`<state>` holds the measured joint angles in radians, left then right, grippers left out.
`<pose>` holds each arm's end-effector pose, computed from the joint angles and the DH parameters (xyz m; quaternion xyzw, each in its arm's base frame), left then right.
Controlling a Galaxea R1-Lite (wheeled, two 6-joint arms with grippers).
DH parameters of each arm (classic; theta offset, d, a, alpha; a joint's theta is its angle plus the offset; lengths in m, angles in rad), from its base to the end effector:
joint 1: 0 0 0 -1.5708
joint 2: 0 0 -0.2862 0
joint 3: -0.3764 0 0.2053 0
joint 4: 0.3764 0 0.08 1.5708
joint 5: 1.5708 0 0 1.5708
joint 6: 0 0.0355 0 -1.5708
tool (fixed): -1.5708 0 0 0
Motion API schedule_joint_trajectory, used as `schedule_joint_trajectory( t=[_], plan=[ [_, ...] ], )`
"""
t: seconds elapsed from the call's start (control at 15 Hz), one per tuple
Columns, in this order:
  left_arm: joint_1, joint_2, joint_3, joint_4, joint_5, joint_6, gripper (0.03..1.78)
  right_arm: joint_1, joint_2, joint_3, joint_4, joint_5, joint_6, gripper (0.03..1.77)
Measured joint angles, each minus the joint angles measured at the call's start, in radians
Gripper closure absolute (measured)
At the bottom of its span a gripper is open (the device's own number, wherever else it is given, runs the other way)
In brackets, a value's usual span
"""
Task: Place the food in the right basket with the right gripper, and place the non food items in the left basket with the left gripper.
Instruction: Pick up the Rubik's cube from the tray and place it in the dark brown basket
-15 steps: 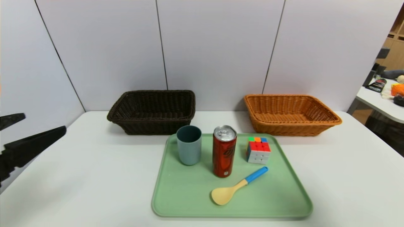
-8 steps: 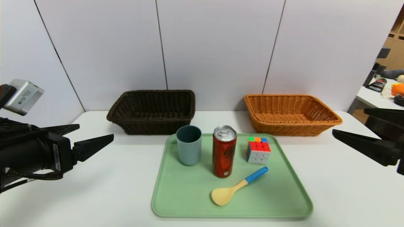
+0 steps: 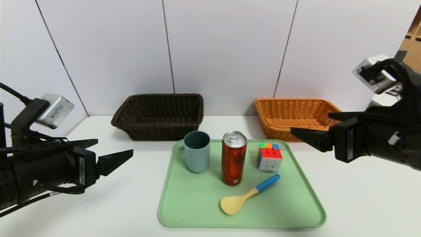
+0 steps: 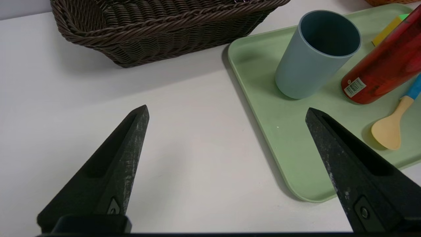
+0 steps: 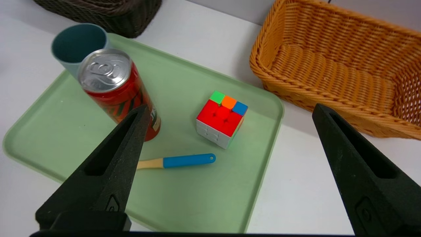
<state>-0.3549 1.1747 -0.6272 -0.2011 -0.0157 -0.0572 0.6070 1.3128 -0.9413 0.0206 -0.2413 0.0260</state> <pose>0.1878 -0.0702 0.1899 0.0014 0.1750 -0.1766 0.9686 0.2004 0.1288 0.2340 -0.0676 0.1798 0.1760 0.9655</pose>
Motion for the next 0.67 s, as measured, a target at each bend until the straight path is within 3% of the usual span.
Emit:
schedule_joint_trajectory(
  t=[0.4,0.67],
  plan=[
    [-0.061,0.014,0.000,0.000,0.060,-0.023,0.12,0.036,0.196,-0.265,0.283,-0.022,0.181,0.10],
    [-0.066,0.011,0.003,0.000,0.064,-0.022,0.12,0.056,0.331,-0.452,0.521,-0.013,0.359,0.10]
  ],
)
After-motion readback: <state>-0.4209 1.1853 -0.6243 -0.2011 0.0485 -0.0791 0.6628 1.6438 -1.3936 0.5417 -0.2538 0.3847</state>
